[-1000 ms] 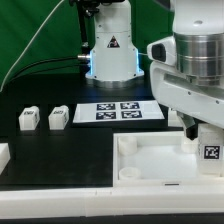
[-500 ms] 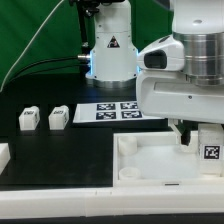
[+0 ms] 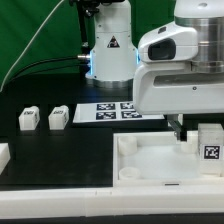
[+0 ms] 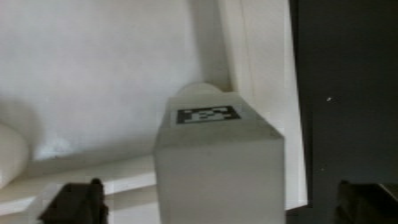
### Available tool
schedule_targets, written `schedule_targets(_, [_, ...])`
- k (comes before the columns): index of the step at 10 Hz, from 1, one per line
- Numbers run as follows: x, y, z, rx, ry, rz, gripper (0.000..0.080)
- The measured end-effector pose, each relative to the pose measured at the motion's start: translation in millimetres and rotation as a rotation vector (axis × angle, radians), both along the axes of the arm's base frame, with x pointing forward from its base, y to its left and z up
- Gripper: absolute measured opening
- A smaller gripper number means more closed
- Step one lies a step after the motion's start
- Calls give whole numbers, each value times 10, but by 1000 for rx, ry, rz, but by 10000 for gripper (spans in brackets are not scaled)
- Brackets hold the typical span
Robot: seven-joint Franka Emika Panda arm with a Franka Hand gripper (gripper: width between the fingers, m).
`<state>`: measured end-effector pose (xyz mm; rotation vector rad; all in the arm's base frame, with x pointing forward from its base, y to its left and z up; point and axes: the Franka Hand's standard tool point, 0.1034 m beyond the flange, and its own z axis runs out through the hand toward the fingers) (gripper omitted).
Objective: Assemble one leg
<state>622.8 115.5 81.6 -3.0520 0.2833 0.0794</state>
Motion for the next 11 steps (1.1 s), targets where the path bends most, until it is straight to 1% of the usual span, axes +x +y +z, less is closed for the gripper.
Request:
schedule_targets(1, [-1,-1,-7,0,0,0,649])
schedule_targets(2, [-3,-3,-25,-1,1,0,620])
schedule_targets(3, [-5,-5,-39,-1,1,-1,620])
schedule_targets(5, [-5,-5,-41,-2,1,-1,350])
schedule_targets(6, [-4,-14,-42,-2,1,-2,292])
schedule_targets(10, [-4,-14,-42,-5,7,-70,292])
schedule_targets(11, [-4,-14,-42,-7,14,-159,292])
